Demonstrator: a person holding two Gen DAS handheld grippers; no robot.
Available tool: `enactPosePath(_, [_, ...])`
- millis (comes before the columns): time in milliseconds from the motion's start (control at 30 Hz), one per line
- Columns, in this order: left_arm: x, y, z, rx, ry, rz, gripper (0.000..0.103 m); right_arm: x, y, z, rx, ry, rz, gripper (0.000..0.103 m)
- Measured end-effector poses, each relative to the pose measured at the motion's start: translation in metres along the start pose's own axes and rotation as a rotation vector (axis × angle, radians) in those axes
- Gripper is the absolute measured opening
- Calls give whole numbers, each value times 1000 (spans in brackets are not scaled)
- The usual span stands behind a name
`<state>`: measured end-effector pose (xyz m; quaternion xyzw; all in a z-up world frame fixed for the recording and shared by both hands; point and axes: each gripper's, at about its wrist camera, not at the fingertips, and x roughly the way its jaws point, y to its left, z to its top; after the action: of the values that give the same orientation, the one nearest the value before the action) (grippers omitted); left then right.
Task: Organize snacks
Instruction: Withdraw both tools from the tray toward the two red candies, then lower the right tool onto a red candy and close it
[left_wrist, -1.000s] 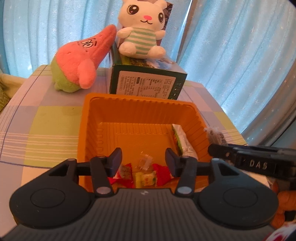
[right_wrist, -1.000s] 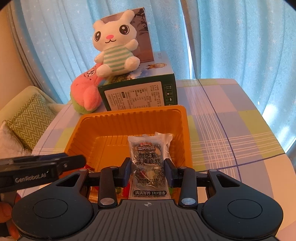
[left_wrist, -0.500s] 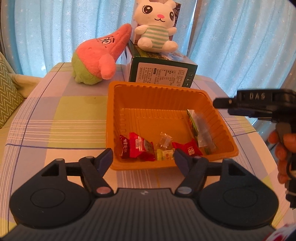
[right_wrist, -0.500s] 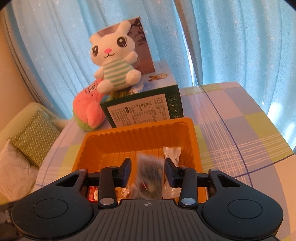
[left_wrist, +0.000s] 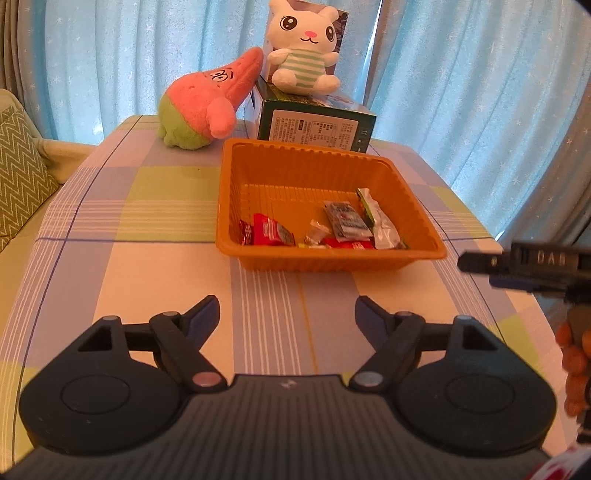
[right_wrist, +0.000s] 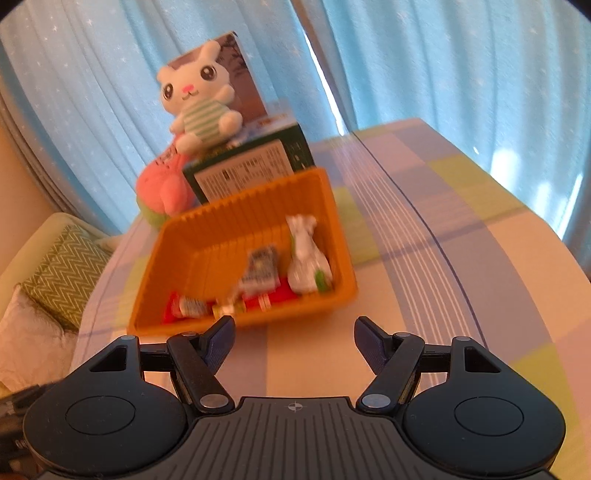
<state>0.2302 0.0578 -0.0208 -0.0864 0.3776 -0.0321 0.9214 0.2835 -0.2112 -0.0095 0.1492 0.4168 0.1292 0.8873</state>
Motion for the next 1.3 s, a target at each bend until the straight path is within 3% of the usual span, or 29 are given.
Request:
enactPosePath(200, [-37,-10,-27,-2,-1,19,79,-40,4,-47,-67,3,-56,71])
enactPosePath(600, [-103,-20,-76,-9,2,36,82,-110,-1,-106,-26,5,-62,71])
enactPosePath(967, [-127,-28,-108,-11,20,31,83,-141,-4,-132,-55,16,-94,71])
enactPosePath(1300, [-126,-38,-111,15,30,17,83,-142,-9,-138,-68,30,-105,71])
